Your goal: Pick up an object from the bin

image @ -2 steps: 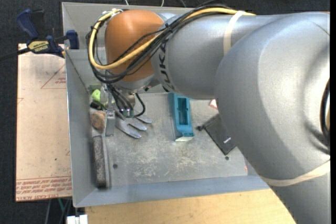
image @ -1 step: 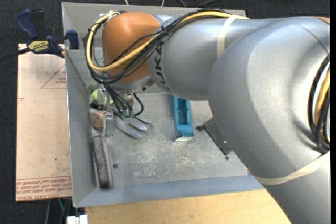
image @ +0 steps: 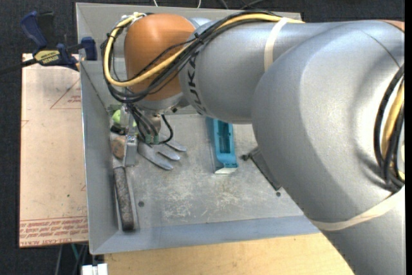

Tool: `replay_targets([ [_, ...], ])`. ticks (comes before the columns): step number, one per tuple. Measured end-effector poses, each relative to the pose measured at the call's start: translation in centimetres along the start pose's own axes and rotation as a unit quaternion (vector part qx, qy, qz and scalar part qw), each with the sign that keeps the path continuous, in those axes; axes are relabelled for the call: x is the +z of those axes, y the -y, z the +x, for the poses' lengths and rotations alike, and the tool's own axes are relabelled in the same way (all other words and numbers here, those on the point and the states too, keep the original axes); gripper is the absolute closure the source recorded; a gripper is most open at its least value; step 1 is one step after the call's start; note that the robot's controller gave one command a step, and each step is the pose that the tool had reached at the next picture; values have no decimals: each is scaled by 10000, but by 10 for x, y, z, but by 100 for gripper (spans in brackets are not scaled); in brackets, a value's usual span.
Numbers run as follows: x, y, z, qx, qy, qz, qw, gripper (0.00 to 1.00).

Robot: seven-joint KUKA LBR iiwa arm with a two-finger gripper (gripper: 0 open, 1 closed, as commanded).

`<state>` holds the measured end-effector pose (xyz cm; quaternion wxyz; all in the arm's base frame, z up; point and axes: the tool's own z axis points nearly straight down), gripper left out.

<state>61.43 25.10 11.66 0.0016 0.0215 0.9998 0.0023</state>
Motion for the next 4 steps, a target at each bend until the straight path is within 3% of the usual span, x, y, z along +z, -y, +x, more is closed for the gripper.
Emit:
replay_targets([
  [1,46,-1,-5,315,40,-23,9995,0],
  [2,41,-1,-13,910,91,-63,9958,100],
  [3,41,-1,-13,913,91,-64,9958,100],
  [4,8,0,-9,916,31,-31,9958,100],
])
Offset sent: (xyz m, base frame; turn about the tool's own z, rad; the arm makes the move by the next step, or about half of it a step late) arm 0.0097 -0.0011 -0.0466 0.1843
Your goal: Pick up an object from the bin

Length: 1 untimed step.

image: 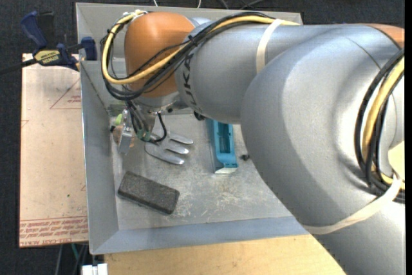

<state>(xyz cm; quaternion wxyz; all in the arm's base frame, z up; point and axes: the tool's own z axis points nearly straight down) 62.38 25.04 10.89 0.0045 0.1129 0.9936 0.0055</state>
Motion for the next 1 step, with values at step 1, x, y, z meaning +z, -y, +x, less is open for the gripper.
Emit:
replay_targets([
  [1,-22,-2,-2,-2,43,-33,10000,100],
])
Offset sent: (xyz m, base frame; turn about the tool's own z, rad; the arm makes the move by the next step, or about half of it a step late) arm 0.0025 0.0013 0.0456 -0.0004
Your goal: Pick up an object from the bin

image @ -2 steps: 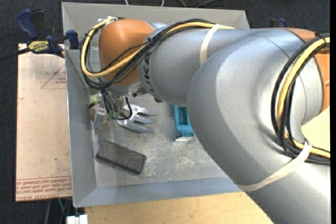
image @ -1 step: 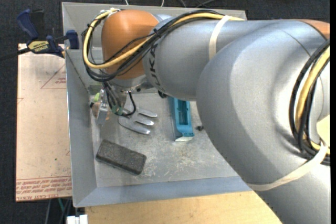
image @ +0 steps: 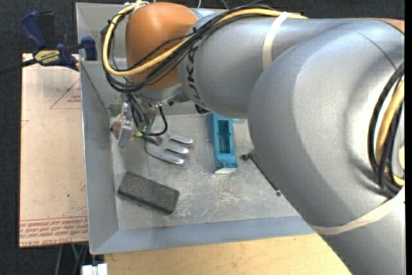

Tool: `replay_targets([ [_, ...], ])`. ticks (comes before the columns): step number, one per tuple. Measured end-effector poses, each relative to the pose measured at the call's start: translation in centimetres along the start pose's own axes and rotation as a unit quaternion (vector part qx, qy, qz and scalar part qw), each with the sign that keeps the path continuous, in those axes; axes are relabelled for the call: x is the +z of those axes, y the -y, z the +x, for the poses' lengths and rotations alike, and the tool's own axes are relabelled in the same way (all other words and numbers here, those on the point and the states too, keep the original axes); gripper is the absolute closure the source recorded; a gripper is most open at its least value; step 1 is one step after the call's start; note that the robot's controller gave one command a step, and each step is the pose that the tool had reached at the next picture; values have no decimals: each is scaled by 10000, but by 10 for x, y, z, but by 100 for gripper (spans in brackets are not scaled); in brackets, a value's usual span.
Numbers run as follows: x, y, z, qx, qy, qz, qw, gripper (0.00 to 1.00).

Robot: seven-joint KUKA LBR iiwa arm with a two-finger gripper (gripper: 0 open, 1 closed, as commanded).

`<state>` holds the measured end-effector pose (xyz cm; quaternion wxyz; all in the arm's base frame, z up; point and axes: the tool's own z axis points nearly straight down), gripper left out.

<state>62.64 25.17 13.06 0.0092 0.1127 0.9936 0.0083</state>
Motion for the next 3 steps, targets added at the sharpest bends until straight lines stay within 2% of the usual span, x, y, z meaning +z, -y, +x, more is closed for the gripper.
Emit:
replay_targets([
  [2,-28,-1,0,-1,-9,-3,10000,100],
  [3,-70,-1,0,-1,-32,5,10000,100],
])
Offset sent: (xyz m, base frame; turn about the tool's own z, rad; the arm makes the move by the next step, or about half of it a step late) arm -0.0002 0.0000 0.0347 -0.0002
